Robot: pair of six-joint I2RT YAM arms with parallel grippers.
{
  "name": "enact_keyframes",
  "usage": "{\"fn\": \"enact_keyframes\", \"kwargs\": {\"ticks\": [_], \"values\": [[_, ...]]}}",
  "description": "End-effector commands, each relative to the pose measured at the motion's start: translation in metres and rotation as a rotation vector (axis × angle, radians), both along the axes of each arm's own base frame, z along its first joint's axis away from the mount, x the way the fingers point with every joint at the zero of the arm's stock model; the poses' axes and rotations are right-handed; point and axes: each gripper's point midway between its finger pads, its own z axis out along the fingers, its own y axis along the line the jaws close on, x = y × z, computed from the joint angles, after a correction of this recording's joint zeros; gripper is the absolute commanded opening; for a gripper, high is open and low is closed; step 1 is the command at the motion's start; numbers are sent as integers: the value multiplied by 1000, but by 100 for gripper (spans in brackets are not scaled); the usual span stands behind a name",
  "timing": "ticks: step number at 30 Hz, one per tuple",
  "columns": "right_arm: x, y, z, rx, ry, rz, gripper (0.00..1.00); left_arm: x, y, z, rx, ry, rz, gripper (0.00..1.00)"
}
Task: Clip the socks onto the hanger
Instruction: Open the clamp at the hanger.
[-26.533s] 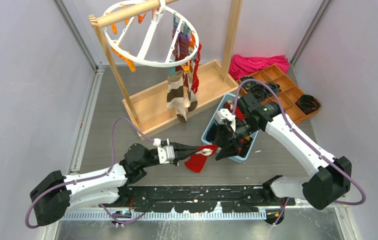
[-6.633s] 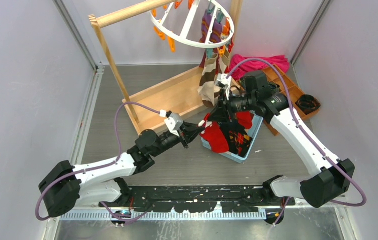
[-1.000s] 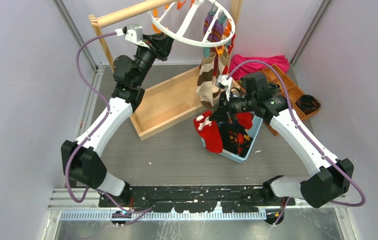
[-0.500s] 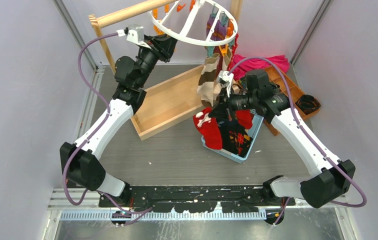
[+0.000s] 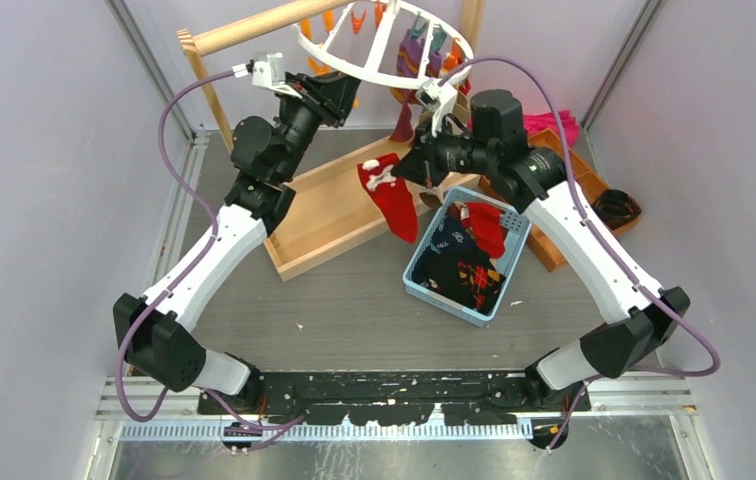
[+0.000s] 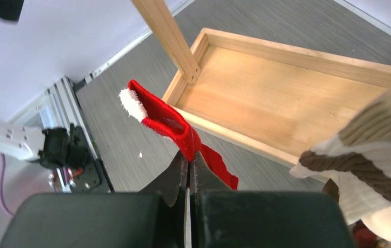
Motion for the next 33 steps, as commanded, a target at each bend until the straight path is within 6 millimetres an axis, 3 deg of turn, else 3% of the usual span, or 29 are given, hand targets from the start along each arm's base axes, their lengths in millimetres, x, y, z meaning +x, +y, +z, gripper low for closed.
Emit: {"fn": "enact_keyframes", "kwargs": {"ticks": [1,10,19,33], "values": [[26,10,38,111,-10,-128,1,-11,13,19,-98,8,11,0],[44,32,73,214,17,-108,1,-18,10,22,-126,4,-30,0],[58,37,83,264,53,-176,1,-20,7,24,-142,-2,-56,0],[41,32,102,364,142,-195,2,-18,5,23,-155,-1,-63,0]]}}
